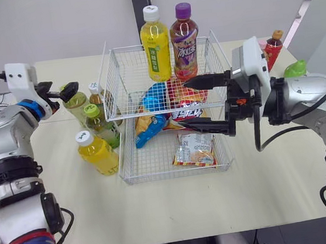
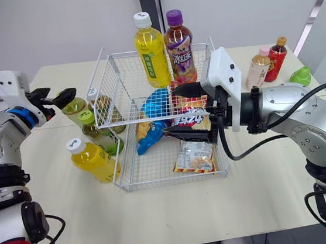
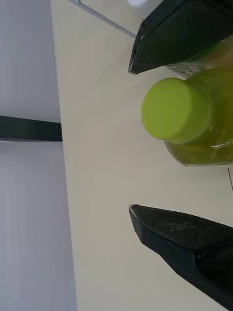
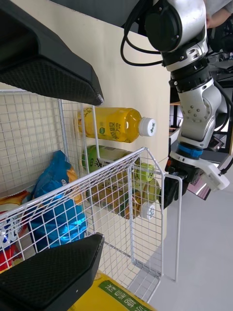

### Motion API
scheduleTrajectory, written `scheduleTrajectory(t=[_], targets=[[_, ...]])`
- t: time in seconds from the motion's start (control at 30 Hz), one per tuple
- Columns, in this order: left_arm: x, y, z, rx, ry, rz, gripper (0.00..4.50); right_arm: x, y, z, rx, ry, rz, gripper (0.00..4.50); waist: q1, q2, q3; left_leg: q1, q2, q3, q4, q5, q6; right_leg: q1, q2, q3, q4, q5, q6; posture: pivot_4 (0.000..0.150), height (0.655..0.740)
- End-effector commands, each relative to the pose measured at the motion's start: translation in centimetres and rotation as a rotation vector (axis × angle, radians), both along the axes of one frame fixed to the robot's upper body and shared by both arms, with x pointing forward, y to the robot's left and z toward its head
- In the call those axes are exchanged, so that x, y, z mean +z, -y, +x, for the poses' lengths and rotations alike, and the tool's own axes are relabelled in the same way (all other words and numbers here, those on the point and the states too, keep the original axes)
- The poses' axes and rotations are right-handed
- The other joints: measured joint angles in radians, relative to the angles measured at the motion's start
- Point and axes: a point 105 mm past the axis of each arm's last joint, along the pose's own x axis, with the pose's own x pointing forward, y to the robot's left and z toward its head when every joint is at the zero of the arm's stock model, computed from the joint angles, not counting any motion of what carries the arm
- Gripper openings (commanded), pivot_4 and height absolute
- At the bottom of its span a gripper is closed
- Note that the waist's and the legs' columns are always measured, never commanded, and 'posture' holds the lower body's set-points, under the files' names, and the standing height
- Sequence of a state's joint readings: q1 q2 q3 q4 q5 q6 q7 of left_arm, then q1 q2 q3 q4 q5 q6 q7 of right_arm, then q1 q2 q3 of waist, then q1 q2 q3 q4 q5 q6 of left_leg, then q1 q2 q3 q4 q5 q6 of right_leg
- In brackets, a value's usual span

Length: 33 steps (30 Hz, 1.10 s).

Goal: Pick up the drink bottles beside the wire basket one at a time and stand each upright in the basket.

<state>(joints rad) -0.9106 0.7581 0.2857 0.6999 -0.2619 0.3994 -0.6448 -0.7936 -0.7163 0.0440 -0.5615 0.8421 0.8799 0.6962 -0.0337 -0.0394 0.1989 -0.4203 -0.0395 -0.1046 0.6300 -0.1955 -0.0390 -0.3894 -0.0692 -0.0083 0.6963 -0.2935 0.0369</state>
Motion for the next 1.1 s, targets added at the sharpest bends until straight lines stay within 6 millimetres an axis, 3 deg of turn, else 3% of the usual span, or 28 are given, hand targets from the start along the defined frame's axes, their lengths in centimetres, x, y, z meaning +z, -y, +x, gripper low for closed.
scheduleTrajectory(t=[0.03, 0.3, 0.47, 0.63, 0.87, 1.0, 1.1], targets=[[1.3, 0.1, 0.4, -0.004, 0.037, 0.026, 3.85, 1.0, 0.0, -0.2, -0.001, 0.046, 0.015, 4.50, -0.001, 0.000, 0.000, 0.000, 0.000, 0.000, 0.000, 0.000, 0.000, 0.000, 0.000, 0.000, 0.000, 0.000, 0.000, 0.150, 0.7400], [0.4, 0.4, 0.5, -0.035, 0.019, 0.049, 1.37, 1.1, 0.1, 0.1, -0.009, 0.044, 0.021, 4.50, -0.002, 0.000, 0.000, 0.000, 0.000, 0.000, 0.000, 0.000, 0.000, 0.000, 0.000, 0.000, 0.000, 0.000, 0.000, 0.150, 0.7400], [0.6, 0.1, 0.0, -0.039, 0.032, 0.069, 1.37, 1.1, 0.2, 0.2, -0.017, 0.053, 0.021, 4.50, -0.002, 0.000, 0.000, 0.000, 0.000, 0.000, 0.000, 0.000, 0.000, 0.000, 0.000, 0.000, 0.000, 0.000, 0.000, 0.150, 0.7400], [2.4, -1.1, -1.7, -0.042, 0.069, 0.112, 1.37, 1.3, 0.4, 0.3, -0.017, 0.082, 0.028, 4.50, -0.010, 0.000, 0.000, 0.000, 0.000, 0.000, 0.000, 0.000, 0.000, 0.000, 0.000, 0.000, 0.000, 0.000, 0.000, 0.150, 0.7400], [8.3, -2.2, -5.0, -0.077, 0.133, 0.167, 1.37, 2.0, 1.3, 0.3, -0.029, 0.145, 0.087, 4.50, -0.020, 0.000, 0.000, -0.003, 0.001, -0.002, -0.001, 0.000, 0.000, -0.002, 0.002, -0.001, -0.001, 0.000, 0.000, 0.150, 0.7400], [13.3, -1.5, -6.6, -0.145, 0.181, 0.153, 1.37, 2.2, 2.0, 0.0, -0.025, 0.160, 0.119, 4.50, -0.009, -0.002, 0.001, -0.005, 0.000, -0.002, 0.000, 0.000, 0.000, -0.002, 0.002, -0.003, -0.002, 0.000, 0.000, 0.150, 0.7400], [15.7, -0.5, -7.1, -0.197, 0.199, 0.152, 1.37, 2.4, 2.2, -0.1, -0.030, 0.170, 0.143, 4.50, -0.004, -0.002, 0.001, -0.006, 0.000, 0.000, 0.000, 0.000, 0.000, -0.002, 0.002, -0.003, -0.003, 0.000, 0.000, 0.150, 0.7400]])
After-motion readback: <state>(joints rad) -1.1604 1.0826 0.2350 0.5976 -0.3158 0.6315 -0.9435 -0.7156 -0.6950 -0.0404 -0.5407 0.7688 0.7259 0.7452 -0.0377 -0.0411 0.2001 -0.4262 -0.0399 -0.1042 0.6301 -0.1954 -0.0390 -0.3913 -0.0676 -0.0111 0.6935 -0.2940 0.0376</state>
